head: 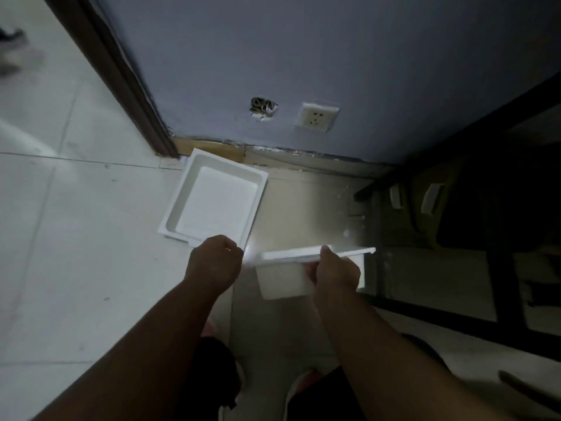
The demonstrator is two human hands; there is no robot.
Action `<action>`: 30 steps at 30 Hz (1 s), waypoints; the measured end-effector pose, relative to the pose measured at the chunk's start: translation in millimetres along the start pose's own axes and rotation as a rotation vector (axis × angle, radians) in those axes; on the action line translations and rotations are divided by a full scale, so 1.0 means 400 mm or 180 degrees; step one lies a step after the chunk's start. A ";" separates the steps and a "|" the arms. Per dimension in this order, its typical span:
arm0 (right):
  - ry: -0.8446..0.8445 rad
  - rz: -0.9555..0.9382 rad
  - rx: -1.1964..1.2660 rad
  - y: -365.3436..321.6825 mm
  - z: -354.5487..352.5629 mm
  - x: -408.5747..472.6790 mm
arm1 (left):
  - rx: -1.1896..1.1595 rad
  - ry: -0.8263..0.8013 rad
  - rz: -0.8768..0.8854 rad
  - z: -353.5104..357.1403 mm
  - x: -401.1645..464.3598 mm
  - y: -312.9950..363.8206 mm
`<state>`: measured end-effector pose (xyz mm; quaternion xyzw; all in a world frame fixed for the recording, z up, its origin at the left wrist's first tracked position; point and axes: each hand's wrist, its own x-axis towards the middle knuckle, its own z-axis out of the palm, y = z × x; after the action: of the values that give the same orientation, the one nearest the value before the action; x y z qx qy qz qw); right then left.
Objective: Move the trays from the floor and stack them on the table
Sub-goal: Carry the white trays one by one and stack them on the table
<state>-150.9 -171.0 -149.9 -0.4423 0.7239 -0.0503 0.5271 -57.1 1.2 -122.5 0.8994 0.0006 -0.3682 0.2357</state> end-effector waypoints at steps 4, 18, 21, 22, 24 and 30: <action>-0.0213 0.0038 -0.0485 -0.096 -0.131 -0.245 | 0.0146 -0.0158 -0.0359 -0.180 -0.189 0.028; -0.2383 -0.1575 -0.0224 -0.544 -0.626 -0.981 | -0.1724 0.1201 -0.0735 -0.676 -0.854 0.296; -0.2524 -0.2117 -0.0371 -0.597 -0.714 -1.053 | -0.2121 0.1428 -0.0525 -0.709 -0.971 0.325; -0.2561 -0.2265 -0.0395 -0.612 -0.747 -1.073 | -0.2229 0.1464 -0.0432 -0.717 -1.019 0.335; -0.2648 -0.2512 -0.0439 -0.637 -0.804 -1.123 | -0.2394 0.1580 -0.0247 -0.734 -1.097 0.349; -0.2648 -0.3092 -0.0463 -0.667 -0.916 -1.255 | -0.2544 0.1969 0.0381 -0.835 -1.227 0.368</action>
<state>-263.4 -128.2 515.6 -0.7369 0.1777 -0.0583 0.6496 -168.1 96.6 471.5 0.8043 0.1596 -0.0415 0.5709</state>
